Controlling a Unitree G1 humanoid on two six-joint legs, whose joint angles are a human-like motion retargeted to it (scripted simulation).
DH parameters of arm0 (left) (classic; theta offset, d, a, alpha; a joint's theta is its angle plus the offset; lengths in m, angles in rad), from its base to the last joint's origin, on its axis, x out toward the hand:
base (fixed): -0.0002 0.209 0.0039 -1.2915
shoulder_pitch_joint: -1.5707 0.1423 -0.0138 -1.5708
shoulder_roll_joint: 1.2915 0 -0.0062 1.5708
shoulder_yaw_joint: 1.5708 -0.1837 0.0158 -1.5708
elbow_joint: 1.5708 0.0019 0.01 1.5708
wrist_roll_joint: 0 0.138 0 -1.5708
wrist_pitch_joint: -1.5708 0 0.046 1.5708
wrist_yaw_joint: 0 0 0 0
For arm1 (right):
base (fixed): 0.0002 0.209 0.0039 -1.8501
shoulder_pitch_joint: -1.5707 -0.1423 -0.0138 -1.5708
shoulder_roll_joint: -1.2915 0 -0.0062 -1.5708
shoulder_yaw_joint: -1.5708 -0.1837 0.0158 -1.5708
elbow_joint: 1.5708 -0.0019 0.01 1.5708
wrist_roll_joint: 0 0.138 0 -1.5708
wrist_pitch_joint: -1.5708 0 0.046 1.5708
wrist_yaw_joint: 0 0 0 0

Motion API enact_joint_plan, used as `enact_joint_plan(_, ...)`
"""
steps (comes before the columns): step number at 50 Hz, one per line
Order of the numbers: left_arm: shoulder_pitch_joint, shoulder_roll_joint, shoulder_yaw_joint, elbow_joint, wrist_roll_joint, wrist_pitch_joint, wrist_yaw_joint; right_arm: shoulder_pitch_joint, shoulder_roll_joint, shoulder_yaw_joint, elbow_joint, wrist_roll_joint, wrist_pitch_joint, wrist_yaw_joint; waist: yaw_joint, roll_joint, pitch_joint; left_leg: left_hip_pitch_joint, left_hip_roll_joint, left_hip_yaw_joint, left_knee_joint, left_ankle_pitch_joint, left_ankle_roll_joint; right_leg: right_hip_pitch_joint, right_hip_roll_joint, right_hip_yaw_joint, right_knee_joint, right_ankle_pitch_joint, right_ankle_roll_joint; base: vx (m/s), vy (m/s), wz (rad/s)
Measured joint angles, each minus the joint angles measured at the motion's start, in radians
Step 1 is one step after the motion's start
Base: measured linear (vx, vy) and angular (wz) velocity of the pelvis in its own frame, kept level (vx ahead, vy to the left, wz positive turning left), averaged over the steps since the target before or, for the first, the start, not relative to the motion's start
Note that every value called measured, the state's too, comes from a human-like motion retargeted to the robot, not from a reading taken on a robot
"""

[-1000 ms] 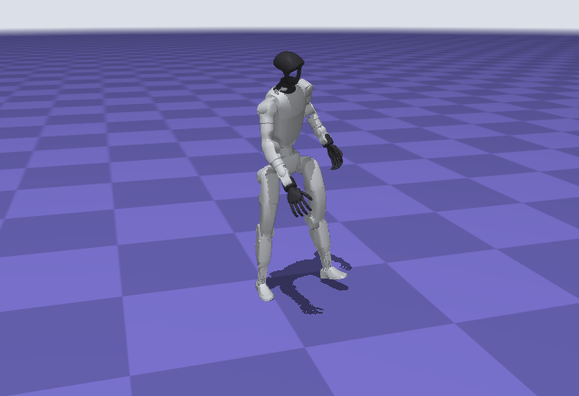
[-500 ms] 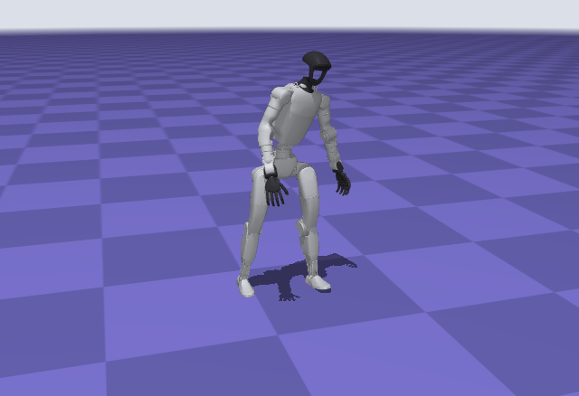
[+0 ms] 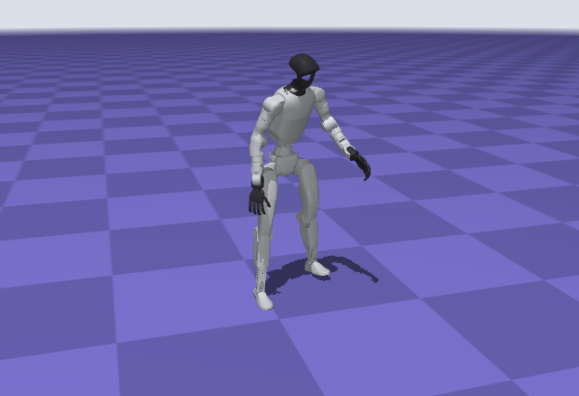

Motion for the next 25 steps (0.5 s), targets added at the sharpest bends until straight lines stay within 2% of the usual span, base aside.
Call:
enact_joint_plan(5, 0.258, -0.021, 0.062, 0.05, 0.003, 0.028, -0.082, -0.107, -0.052, -0.014, 0.143, -0.022, 0.012, -0.017, 0.012, 0.058, -0.071, 0.003, -0.01, -0.005, 0.02, 0.019, 0.016, 0.034, -0.001, -0.016, 0.0, -0.05, 0.0, 0.31, -0.21, 0.13)
enact_joint_plan(11, 0.512, -0.057, 0.157, 0.284, 0.074, 0.075, -0.155, -0.227, -0.098, -0.088, 0.235, -0.01, 0.012, -0.065, 0.072, 0.072, -0.152, -0.006, -0.047, -0.032, 0.017, 0.018, 0.027, 0.069, 0.005, -0.001, 0.0, -0.094, 0.0, 0.29, -0.15, -0.19)
enact_joint_plan(18, 0.658, -0.046, 0.266, 0.557, 0.177, 0.136, -0.232, -0.309, -0.124, -0.141, 0.159, 0.049, -0.001, -0.079, 0.153, 0.035, -0.19, -0.059, -0.081, 0.023, -0.006, 0.028, 0.039, 0.113, -0.003, 0.011, 0.003, -0.138, 0.0, 0.23, -0.07, -0.11)
enact_joint_plan(25, 0.74, 0.053, 0.296, 0.511, 0.165, 0.131, -0.347, -0.325, -0.108, -0.111, 0.055, 0.138, -0.025, -0.06, 0.26, -0.049, -0.184, -0.12, -0.077, 0.127, -0.05, 0.061, 0.037, 0.139, 0.01, 0.027, 0.008, -0.167, 0.0, 0.19, -0.02, -0.2)
